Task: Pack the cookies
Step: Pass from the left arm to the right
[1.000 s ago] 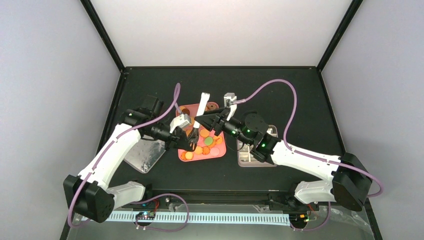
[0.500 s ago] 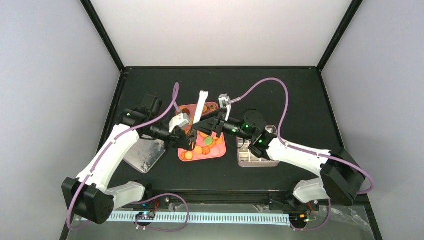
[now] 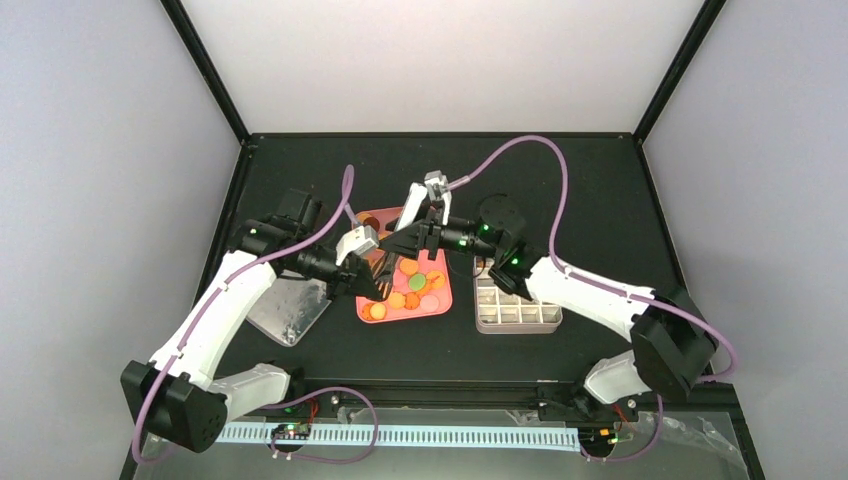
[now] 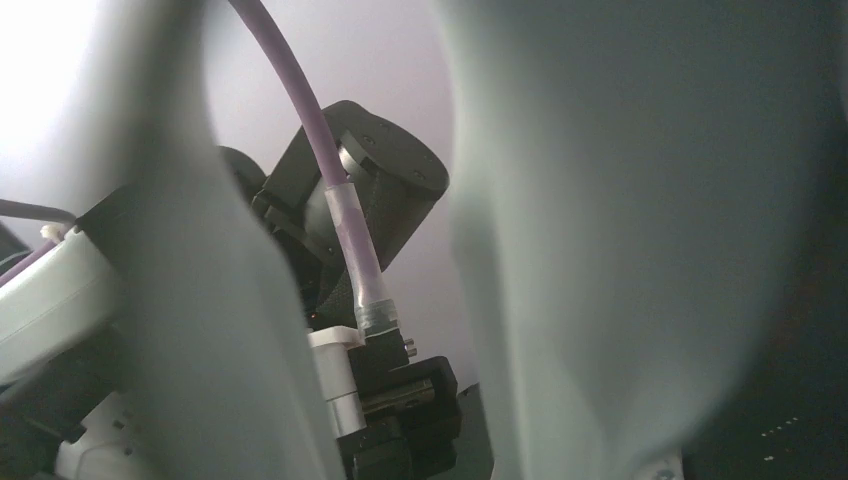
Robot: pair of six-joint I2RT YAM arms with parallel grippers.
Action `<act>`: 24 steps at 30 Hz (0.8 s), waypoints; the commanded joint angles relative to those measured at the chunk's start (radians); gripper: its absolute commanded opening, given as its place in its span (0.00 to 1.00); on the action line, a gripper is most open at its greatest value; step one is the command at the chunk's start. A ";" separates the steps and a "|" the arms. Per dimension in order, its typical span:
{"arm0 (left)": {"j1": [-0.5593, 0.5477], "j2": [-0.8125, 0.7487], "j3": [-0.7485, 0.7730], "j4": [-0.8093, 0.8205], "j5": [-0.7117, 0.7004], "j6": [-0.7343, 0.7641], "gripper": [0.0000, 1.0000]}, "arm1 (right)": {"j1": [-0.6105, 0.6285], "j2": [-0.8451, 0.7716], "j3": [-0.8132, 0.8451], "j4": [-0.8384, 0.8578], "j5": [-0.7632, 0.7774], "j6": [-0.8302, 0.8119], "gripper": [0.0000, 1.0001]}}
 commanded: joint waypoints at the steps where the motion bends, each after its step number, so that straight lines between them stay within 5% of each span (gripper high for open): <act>1: 0.004 -0.026 0.033 -0.010 0.045 0.036 0.02 | -0.041 0.045 0.082 -0.045 -0.164 -0.034 0.73; 14: 0.004 -0.009 0.033 0.023 -0.019 0.002 0.02 | -0.055 0.016 0.020 -0.011 -0.242 -0.012 0.46; 16: 0.002 -0.008 0.028 0.057 -0.073 -0.032 0.14 | -0.054 0.000 0.018 -0.051 -0.187 -0.036 0.43; 20: 0.004 0.001 0.014 0.119 -0.293 -0.089 0.64 | -0.053 -0.075 -0.005 -0.172 -0.003 -0.131 0.41; 24: 0.011 0.017 0.005 0.149 -0.477 -0.124 0.82 | -0.050 -0.154 -0.056 -0.243 0.164 -0.220 0.41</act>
